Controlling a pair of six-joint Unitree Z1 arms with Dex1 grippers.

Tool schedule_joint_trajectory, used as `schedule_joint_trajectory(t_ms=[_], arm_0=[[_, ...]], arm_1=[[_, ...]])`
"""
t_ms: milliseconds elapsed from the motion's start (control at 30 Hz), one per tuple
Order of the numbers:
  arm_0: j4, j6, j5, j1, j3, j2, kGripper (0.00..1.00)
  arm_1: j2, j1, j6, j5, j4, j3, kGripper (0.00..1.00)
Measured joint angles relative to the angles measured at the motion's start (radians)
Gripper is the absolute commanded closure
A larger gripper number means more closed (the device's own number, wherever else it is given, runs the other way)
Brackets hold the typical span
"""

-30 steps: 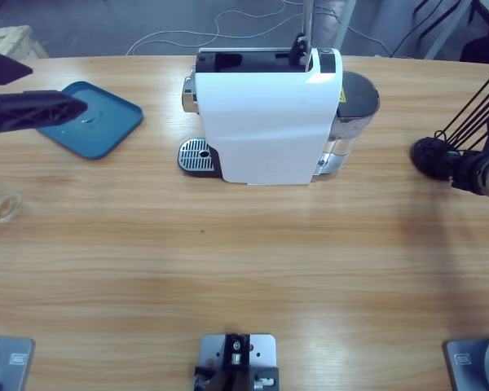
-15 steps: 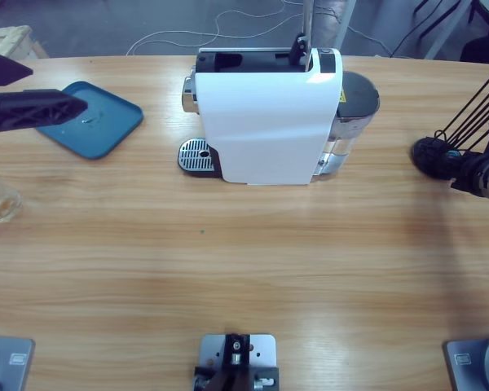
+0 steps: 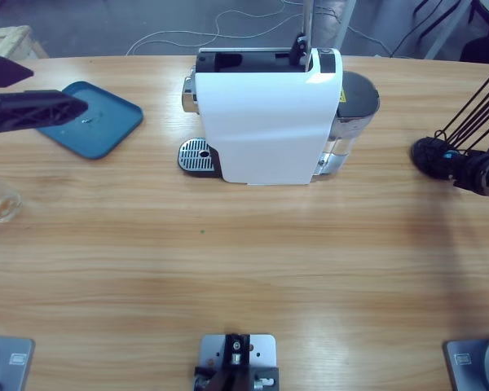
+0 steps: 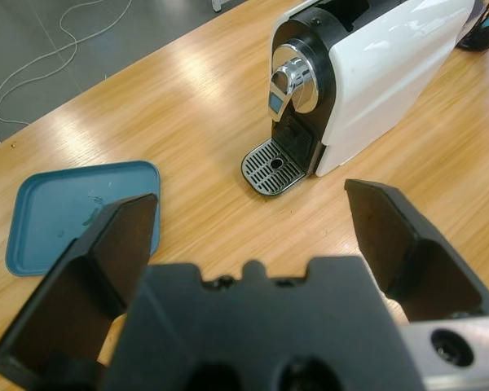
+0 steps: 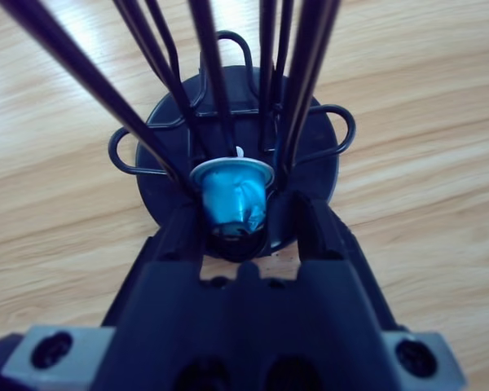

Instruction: Pour coffee

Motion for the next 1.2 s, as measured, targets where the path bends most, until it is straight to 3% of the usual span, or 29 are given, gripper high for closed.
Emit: schedule_joint_trajectory(t_ms=[200,333,367,1200], arm_0=[[0.0,-0.002,0.0,0.0,0.0,0.001,0.009],[0.0,-0.006,0.0,0.0,0.0,0.005,0.009],[0.0,-0.007,0.0,0.0,0.0,0.005,0.009],[0.0,-0.017,0.0,0.0,0.009,0.008,0.009]], arm_1=[[0.0,-0.003,0.0,0.01,-0.012,0.003,0.802],[-0.001,-0.004,0.006,0.013,-0.012,0.003,0.529],[-0.001,-0.005,0.008,0.016,-0.012,0.003,0.515],[-0.07,-0.02,0.023,0.047,0.022,-0.038,0.623]])
